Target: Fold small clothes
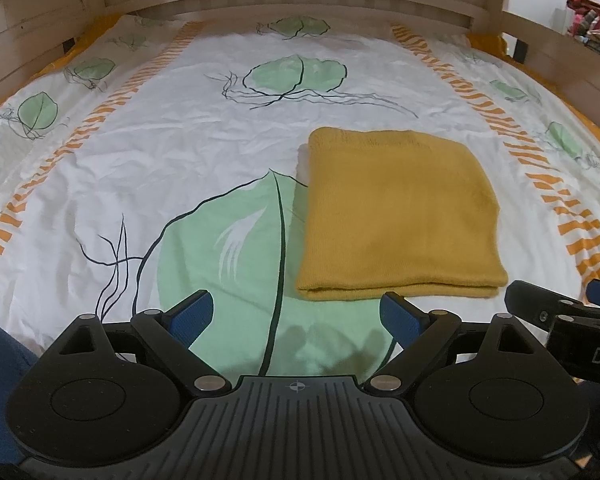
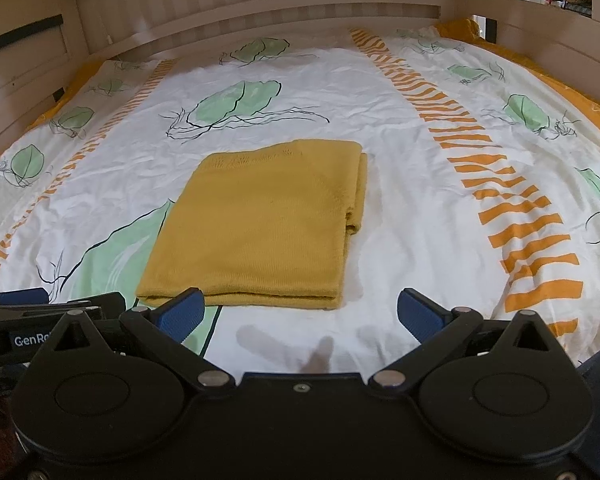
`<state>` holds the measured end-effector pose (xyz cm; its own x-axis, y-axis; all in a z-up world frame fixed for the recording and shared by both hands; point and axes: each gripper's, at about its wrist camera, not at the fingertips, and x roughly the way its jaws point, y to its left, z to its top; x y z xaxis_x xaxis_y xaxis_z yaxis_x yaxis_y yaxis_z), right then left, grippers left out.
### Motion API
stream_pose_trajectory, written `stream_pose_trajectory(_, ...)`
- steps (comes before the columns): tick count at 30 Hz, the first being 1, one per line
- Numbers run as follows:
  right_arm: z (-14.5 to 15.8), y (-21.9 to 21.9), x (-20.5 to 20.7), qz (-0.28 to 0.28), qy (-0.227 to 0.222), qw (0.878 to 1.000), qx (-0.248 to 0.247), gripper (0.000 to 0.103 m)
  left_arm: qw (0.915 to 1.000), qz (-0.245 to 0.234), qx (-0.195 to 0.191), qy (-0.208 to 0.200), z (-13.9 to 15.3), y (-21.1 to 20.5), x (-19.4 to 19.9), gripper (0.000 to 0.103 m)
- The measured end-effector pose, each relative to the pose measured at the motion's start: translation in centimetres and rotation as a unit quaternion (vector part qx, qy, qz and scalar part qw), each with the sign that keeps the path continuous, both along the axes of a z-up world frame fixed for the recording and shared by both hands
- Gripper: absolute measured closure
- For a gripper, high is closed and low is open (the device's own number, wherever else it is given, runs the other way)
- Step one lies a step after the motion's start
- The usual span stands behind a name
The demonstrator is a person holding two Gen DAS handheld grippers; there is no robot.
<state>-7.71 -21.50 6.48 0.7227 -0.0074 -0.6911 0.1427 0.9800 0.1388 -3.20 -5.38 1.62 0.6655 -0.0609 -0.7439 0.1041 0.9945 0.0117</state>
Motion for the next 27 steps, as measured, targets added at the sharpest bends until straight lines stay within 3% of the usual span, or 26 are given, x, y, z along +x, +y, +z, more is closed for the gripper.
stream_pose_trajectory(27,-0.69,-0.17,1.01,0.004,0.009,1.000,0.002,0.001,0.9999,-0.004,0.004,0.011,-0.42,-0.47,0.85,0.012)
